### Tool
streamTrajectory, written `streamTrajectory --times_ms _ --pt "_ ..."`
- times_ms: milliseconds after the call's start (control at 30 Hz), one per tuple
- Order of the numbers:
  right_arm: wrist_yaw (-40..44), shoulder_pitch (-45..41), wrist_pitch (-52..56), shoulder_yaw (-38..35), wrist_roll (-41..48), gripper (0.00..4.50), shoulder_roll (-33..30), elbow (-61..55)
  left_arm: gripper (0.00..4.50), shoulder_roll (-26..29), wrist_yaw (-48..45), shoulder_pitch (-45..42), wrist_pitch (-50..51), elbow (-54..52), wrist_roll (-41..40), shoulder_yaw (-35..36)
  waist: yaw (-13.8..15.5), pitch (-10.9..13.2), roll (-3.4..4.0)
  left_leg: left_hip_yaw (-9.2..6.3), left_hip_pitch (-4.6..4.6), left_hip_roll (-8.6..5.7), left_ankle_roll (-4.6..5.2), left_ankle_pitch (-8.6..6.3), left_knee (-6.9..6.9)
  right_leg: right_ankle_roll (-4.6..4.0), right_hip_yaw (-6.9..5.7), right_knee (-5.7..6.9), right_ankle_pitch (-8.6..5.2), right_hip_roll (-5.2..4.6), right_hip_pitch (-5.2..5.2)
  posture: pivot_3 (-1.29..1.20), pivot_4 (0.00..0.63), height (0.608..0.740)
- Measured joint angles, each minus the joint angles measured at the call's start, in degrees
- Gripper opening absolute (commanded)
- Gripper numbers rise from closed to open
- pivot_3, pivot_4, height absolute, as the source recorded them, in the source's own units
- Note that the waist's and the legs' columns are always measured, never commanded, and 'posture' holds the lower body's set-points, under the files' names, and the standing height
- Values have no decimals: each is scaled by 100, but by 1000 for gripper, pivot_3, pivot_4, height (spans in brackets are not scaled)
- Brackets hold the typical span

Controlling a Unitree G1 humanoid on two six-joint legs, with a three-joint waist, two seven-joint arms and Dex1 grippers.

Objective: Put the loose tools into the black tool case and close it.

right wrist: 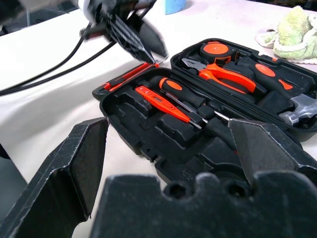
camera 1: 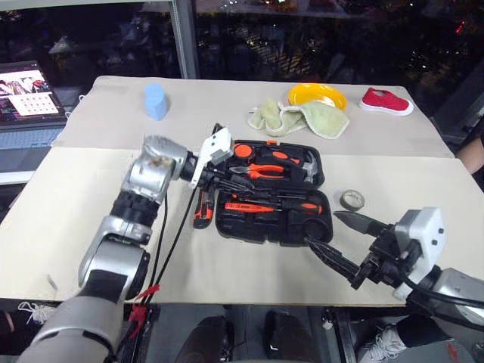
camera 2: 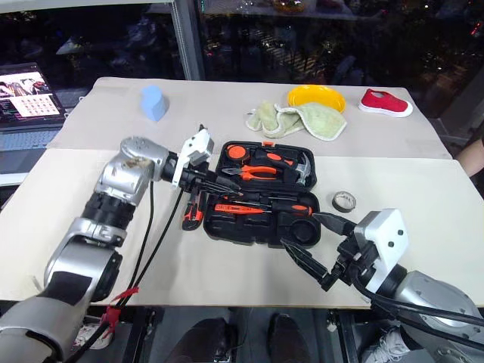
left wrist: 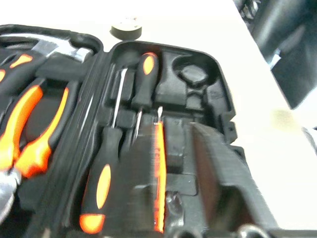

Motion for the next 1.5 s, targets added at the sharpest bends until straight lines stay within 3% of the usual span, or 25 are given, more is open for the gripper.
streamTrajectory --times_ms 733,1267,1500 --pt "-178 -78 6 20 30 4500 -50 11 31 -123 216 -319 -1499 1346 645 -213 4 -5 0 1 0 0 12 -7 0 4 -2 -5 3 -4 6 0 150 740" --pt "-244 -75 6 20 133 4500 -36 30 31 -140 109 -128 -1713 1075 655 -191 3 -7 1 2 7 0 24 -14 1 7 -2 -11 4 -4 13 0 150 740" --pt "-248 -106 6 20 171 4500 -26 75 31 -173 375 -165 -1989 1255 849 -290 4 -7 3 -1 73 1 65 -40 -7 10 -5 -25 3 -5 87 0 150 740"
